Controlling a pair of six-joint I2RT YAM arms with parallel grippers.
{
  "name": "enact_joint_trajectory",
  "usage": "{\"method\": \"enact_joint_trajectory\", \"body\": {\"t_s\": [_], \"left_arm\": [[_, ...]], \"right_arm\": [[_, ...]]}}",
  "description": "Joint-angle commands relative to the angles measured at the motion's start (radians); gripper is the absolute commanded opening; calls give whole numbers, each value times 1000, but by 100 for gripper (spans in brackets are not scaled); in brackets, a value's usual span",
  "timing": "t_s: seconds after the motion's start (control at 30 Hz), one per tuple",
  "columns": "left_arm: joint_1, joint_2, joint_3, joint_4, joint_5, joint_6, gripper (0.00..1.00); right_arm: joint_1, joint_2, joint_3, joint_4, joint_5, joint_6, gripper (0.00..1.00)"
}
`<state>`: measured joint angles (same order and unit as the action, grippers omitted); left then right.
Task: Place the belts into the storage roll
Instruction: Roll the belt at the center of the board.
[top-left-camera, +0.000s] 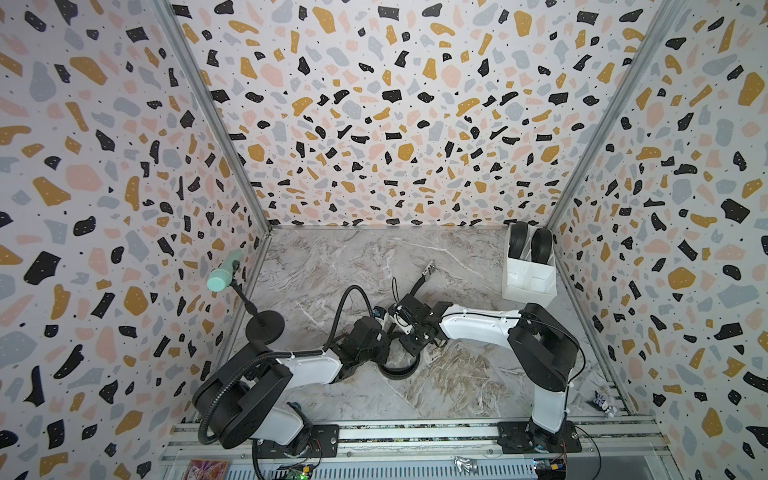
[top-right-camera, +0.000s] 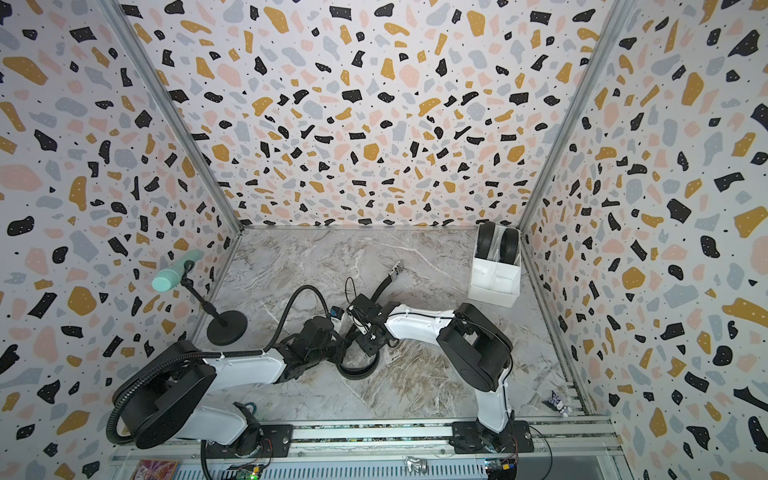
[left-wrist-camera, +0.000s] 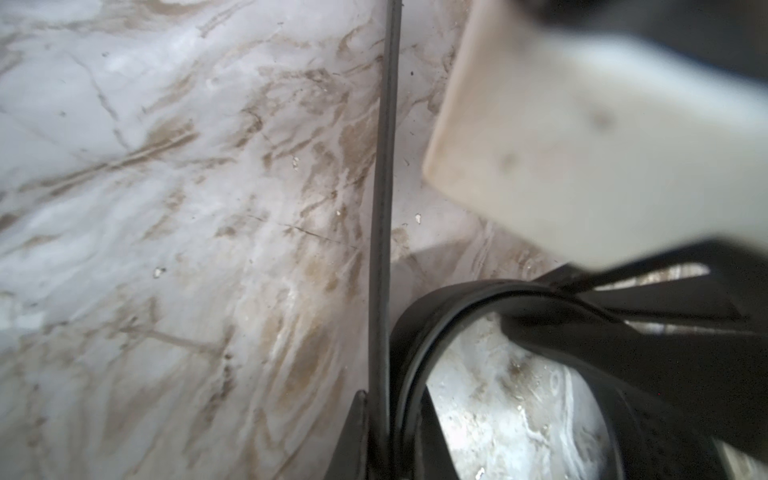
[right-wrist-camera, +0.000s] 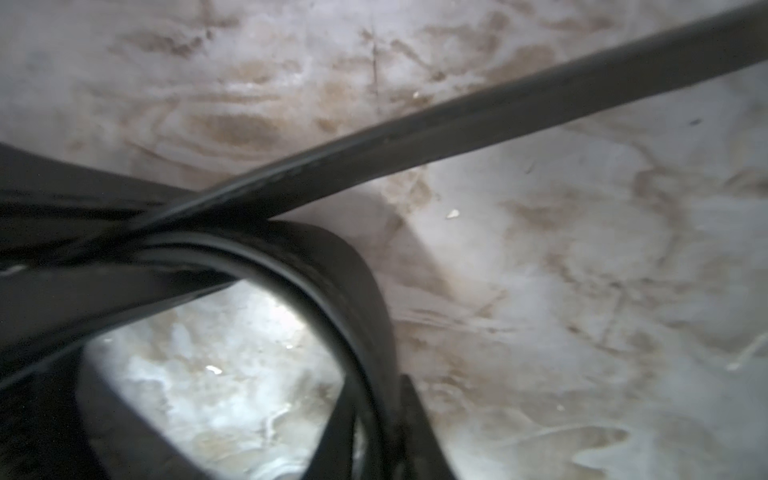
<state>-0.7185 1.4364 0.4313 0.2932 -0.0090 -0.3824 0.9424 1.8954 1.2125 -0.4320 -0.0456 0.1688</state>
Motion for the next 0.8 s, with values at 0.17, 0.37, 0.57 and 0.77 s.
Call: {"method": "enact_joint_trajectory", "body": {"t_s": [0.17,0.37,0.57,0.77], "left_arm": [[-22,-1,33,-67,-167,47,0],[-41,6,47,-84,-217,56,0],[-75,40,95,-124,-300,69,0],[-79,87,123,-126,-355,52,0]], "right_arm": [[-131,-116,53,-144,-165,-16,68],[-245,-85,217,-261,-154,-43,80],[-278,138,522,-298,9,-63,89],[-274,433,880,-341,134,-95,90]]}}
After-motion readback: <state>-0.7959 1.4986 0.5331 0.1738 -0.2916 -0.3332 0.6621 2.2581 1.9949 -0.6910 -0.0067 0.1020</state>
